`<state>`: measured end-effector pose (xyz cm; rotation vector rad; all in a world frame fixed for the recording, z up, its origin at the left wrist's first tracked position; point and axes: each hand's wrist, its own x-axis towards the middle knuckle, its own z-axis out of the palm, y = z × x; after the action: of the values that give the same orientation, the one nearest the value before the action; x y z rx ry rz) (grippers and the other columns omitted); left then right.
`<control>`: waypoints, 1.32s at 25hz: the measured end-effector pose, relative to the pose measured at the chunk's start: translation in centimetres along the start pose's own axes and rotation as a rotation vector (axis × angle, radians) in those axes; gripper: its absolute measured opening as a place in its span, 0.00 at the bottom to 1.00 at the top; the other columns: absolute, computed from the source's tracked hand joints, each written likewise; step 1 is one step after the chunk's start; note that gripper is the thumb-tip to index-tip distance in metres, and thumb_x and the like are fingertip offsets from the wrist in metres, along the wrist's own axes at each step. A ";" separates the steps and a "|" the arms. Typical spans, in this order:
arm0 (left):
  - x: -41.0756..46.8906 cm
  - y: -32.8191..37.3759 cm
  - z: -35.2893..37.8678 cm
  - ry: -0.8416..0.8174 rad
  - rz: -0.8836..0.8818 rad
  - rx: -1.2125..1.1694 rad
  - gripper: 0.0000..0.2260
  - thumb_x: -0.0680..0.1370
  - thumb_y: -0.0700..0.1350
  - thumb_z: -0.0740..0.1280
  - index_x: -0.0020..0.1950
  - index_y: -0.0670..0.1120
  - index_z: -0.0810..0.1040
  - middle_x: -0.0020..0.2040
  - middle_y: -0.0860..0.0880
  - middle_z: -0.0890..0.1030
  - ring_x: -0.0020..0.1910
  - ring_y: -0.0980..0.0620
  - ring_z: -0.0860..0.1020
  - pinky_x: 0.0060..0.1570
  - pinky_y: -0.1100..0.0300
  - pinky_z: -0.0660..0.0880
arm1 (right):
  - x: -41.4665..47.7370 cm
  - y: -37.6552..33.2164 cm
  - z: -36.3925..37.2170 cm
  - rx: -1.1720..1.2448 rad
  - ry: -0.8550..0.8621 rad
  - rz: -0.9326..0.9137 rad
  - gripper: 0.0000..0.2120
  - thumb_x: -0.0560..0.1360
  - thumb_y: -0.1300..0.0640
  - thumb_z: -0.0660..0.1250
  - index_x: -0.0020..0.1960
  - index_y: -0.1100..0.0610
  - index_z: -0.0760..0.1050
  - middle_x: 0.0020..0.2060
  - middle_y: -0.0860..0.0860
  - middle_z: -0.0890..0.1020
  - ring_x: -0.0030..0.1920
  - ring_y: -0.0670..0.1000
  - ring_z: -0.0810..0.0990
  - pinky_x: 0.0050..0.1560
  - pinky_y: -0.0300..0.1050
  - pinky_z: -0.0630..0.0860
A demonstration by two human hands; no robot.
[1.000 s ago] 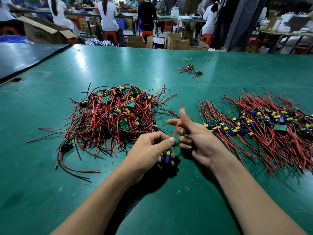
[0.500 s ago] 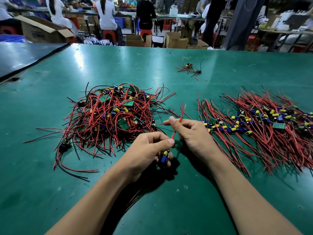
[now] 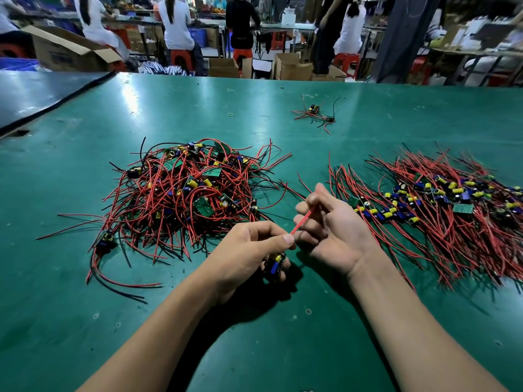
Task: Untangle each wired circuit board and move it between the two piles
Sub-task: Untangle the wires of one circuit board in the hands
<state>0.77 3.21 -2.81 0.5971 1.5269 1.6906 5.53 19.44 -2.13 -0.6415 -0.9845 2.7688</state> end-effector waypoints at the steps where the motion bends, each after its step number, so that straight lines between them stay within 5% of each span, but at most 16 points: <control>1: 0.0 0.0 0.0 -0.002 0.002 -0.008 0.05 0.77 0.39 0.68 0.45 0.37 0.78 0.30 0.43 0.77 0.27 0.49 0.75 0.28 0.61 0.75 | -0.3 -0.2 0.0 0.029 -0.069 0.032 0.25 0.84 0.44 0.56 0.31 0.53 0.72 0.26 0.47 0.68 0.22 0.46 0.60 0.23 0.38 0.55; 5: -0.1 -0.1 -0.1 0.010 -0.002 -0.015 0.06 0.77 0.40 0.69 0.45 0.37 0.79 0.30 0.43 0.77 0.28 0.48 0.76 0.29 0.60 0.76 | -0.9 -1.0 -0.1 0.013 -0.211 0.106 0.23 0.79 0.48 0.57 0.27 0.53 0.70 0.28 0.48 0.66 0.30 0.47 0.57 0.31 0.41 0.59; 11: 0.1 -0.2 -0.2 0.024 0.010 -0.019 0.06 0.78 0.39 0.68 0.43 0.38 0.80 0.29 0.43 0.77 0.27 0.50 0.75 0.28 0.62 0.75 | -0.9 -1.0 -0.2 0.018 -0.279 0.192 0.24 0.79 0.48 0.59 0.25 0.53 0.69 0.27 0.47 0.62 0.29 0.47 0.54 0.29 0.40 0.61; 16: 0.3 -0.4 -0.2 0.097 0.009 -0.054 0.07 0.78 0.40 0.68 0.46 0.37 0.79 0.30 0.43 0.76 0.28 0.47 0.75 0.30 0.60 0.75 | -0.2 0.4 0.1 -0.378 -0.117 -0.047 0.23 0.72 0.36 0.66 0.47 0.56 0.86 0.27 0.45 0.63 0.23 0.42 0.61 0.25 0.34 0.60; 21: 0.5 -0.5 -0.4 0.115 0.010 -0.084 0.08 0.77 0.39 0.69 0.38 0.42 0.78 0.32 0.42 0.75 0.27 0.50 0.75 0.27 0.61 0.75 | -0.6 2.4 0.2 -0.703 -0.192 -0.202 0.17 0.74 0.44 0.72 0.50 0.59 0.84 0.33 0.57 0.83 0.26 0.51 0.80 0.27 0.42 0.79; 25: 0.2 -0.3 -0.8 0.060 -0.002 -0.078 0.07 0.74 0.43 0.71 0.36 0.45 0.80 0.30 0.44 0.77 0.27 0.50 0.74 0.27 0.62 0.74 | -0.3 1.5 -0.4 -1.020 -0.061 -0.525 0.16 0.79 0.46 0.68 0.48 0.59 0.85 0.24 0.38 0.77 0.26 0.37 0.74 0.30 0.25 0.67; 27: 0.1 -0.2 -0.8 0.027 -0.003 -0.049 0.06 0.74 0.44 0.71 0.38 0.44 0.81 0.29 0.46 0.77 0.27 0.49 0.74 0.28 0.62 0.73 | -0.2 1.0 -0.8 -1.055 0.000 -0.630 0.15 0.79 0.47 0.66 0.48 0.57 0.85 0.23 0.37 0.75 0.28 0.36 0.73 0.32 0.25 0.66; 31: 0.0 -0.2 -0.8 0.005 -0.002 -0.009 0.07 0.75 0.45 0.70 0.41 0.42 0.80 0.29 0.46 0.77 0.27 0.50 0.74 0.29 0.63 0.72 | 0.5 0.9 -1.3 -1.085 0.112 -0.692 0.21 0.75 0.40 0.65 0.46 0.57 0.86 0.43 0.56 0.86 0.40 0.53 0.77 0.44 0.46 0.72; 33: 0.0 -0.1 -0.7 -0.003 -0.006 -0.008 0.07 0.74 0.46 0.70 0.41 0.42 0.80 0.29 0.46 0.78 0.26 0.50 0.74 0.28 0.64 0.72 | 0.8 0.8 -1.7 -1.144 0.198 -0.792 0.28 0.76 0.39 0.64 0.46 0.65 0.84 0.43 0.62 0.84 0.40 0.56 0.78 0.44 0.48 0.72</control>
<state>0.27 2.73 -3.01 0.5903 1.5179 1.6896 5.56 20.04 -4.06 -0.4299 -2.1297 1.2862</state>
